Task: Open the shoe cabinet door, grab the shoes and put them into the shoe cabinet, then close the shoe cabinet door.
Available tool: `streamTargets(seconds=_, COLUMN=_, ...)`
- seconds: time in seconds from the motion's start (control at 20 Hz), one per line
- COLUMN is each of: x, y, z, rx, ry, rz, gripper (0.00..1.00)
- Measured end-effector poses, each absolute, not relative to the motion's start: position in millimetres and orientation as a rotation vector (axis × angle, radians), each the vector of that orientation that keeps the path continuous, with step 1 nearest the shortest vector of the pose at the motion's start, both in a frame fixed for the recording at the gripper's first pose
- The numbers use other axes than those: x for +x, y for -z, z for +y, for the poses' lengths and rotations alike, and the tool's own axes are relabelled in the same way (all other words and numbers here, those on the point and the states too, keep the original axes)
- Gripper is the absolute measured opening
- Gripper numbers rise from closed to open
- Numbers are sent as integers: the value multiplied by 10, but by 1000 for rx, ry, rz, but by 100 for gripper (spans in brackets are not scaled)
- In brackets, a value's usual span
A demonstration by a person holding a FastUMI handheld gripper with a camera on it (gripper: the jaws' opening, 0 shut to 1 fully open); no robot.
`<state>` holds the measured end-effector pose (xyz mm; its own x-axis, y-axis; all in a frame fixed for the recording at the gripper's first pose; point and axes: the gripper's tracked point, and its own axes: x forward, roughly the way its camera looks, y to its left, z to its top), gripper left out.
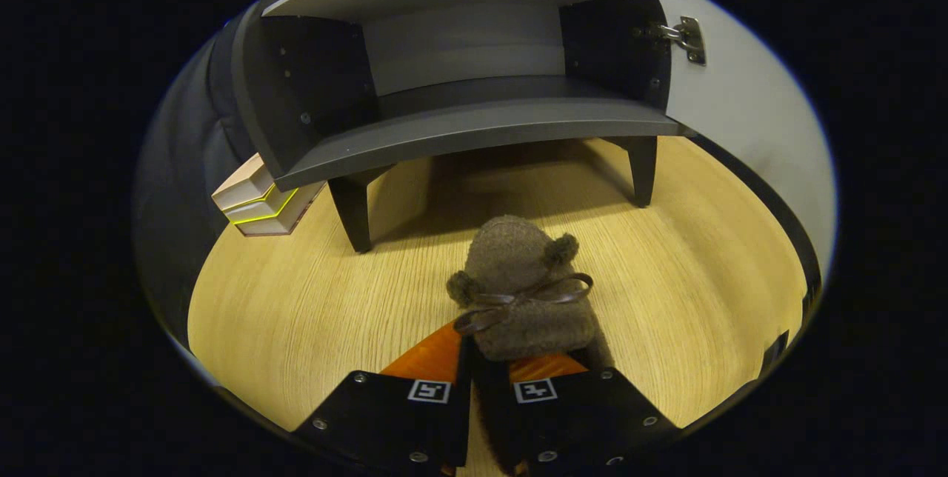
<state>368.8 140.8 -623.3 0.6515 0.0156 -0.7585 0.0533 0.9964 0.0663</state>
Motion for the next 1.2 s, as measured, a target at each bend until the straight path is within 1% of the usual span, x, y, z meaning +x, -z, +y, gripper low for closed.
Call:
streamTargets(seconds=0.1, x=3721, y=6231, z=1425, rx=90, ry=19, rz=855, gripper=12)
streamTargets(seconds=0.3, x=3695, y=6242, z=1420, rx=158, ry=40, rz=890, gripper=8)
streamTargets(seconds=0.35, x=3664, y=6276, z=1421, rx=193, ry=52, rz=924, gripper=8)
streamTargets(seconds=0.5, x=3693, y=6257, z=1426, rx=214, ry=65, rz=910, gripper=8)
streamTargets(seconds=0.6, x=3662, y=6244, z=1397, rx=188, ry=81, rz=909, gripper=5)
streamTargets(seconds=0.7, x=3644, y=6245, z=1384, rx=177, ry=88, rz=911, gripper=5)
streamTargets(seconds=0.85, x=3650, y=6202, z=1328, rx=179, ry=134, rz=899, gripper=3)
streamTargets(seconds=1.0, x=3624, y=6069, z=1215, rx=187, ry=170, rz=880, gripper=3)
streamTargets(seconds=1.2, x=3499, y=5701, z=1149, rx=177, ry=195, rz=829, gripper=2)
